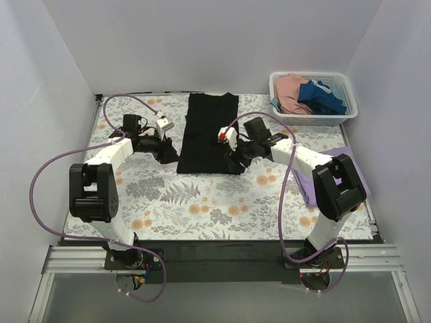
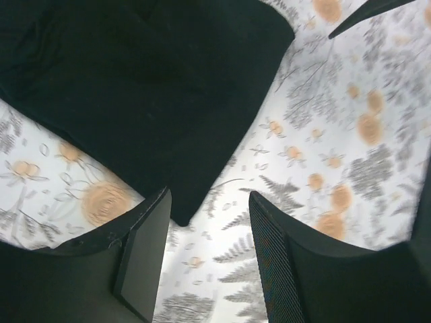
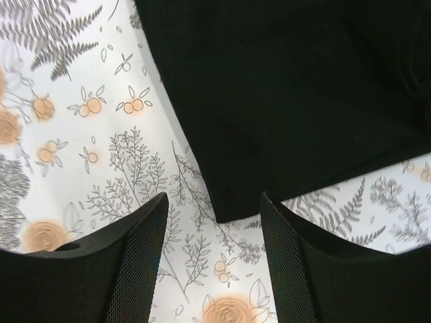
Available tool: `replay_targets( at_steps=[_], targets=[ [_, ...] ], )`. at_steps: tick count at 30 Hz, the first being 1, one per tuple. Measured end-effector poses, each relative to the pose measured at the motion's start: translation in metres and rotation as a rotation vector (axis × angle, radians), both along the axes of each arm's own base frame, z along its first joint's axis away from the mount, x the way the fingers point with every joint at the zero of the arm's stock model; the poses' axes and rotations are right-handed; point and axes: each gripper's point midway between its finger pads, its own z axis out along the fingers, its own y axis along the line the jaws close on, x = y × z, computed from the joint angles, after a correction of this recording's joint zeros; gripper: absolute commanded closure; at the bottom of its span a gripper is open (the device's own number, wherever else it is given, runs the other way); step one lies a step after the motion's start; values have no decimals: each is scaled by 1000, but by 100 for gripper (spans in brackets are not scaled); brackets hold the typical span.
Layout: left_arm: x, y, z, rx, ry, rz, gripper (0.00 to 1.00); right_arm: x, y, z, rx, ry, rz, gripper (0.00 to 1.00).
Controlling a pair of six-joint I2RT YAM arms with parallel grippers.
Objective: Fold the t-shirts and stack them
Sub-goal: Fold the tshirt
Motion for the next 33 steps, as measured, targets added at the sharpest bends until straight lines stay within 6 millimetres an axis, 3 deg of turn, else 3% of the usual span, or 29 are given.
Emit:
replay_targets(
  at_steps=[5, 12, 18, 21, 22, 24, 27, 33],
  targets=[
    [0, 3, -25, 83, -178, -140, 51, -7, 15, -18, -103, -134, 127, 35],
    [-15, -9, -62, 184, -311, -306, 51, -5, -3, -58, -218, -180, 164, 37],
    [-25, -18, -93, 259, -350, -383, 51, 7, 1, -63, -226, -246, 187, 55],
    [-22, -22, -99, 275, -378, -401, 62, 9, 1, -64, -231, -271, 196, 71],
    [-19, -23, -99, 279, -391, -402, 67, 10, 1, -65, -233, -280, 202, 82],
    [-15, -25, -100, 284, -409, -403, 84, 12, 1, -65, -241, -300, 209, 96],
    [-7, -26, -99, 305, -434, -393, 100, 14, 0, -65, -250, -318, 212, 99],
    [-4, -24, -88, 308, -337, -334, 100, 10, -6, -58, -265, -309, 213, 99]
  ],
)
